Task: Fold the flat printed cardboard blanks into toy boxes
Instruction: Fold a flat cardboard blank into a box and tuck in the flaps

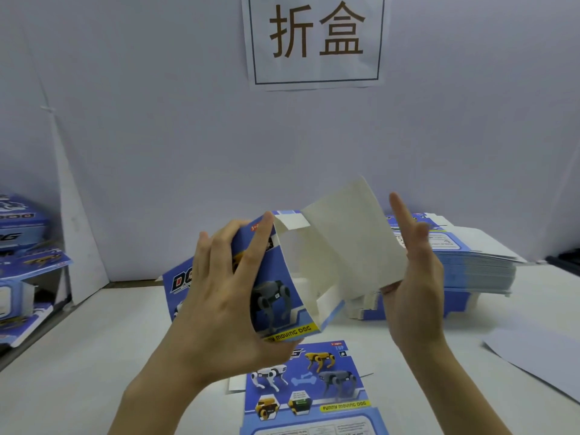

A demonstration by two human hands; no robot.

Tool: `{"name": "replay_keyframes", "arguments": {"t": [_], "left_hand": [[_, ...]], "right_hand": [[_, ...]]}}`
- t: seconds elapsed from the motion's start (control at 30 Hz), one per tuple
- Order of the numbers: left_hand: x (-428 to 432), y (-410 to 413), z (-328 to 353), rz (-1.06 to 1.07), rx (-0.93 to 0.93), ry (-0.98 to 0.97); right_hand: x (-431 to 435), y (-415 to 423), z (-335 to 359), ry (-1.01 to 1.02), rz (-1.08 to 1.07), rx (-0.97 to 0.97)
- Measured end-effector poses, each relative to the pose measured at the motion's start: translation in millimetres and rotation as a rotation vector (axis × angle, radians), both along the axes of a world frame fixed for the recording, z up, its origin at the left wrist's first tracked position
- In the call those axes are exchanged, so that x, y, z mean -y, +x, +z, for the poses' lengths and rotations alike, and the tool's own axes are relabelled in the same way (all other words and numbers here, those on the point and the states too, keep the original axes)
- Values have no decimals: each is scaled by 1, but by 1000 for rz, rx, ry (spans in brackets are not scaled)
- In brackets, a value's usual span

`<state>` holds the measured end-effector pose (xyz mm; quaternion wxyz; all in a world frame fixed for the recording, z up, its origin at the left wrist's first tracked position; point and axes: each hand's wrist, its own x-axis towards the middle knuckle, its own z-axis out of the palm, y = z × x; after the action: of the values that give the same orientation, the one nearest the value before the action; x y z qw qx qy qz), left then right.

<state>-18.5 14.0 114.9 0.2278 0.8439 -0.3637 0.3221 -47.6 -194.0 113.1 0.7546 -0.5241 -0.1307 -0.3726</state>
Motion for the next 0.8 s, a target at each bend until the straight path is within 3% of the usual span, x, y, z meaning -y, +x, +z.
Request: {"name": "replay_keyframes", "arguments": {"t": [0.1, 0.2, 0.33, 0.47, 0.63, 0.8], "left_hand": [[-3, 3, 0, -31, 9, 17], [-3, 5, -2, -21, 65, 31], [-3, 3, 0, 21, 82, -5], [5, 3, -2, 115, 166, 15], [16, -1, -7, 173, 146, 12], [15, -4, -6, 211, 137, -4]], "right_hand": [[5, -5, 10, 225, 263, -153], [8, -5, 12, 188, 418, -255], [9, -3, 7, 39, 217, -277], [-5, -7, 6, -232, -79, -139], [-41, -11, -4, -573, -82, -102], [-46, -14, -2, -634, -47, -141]]}}
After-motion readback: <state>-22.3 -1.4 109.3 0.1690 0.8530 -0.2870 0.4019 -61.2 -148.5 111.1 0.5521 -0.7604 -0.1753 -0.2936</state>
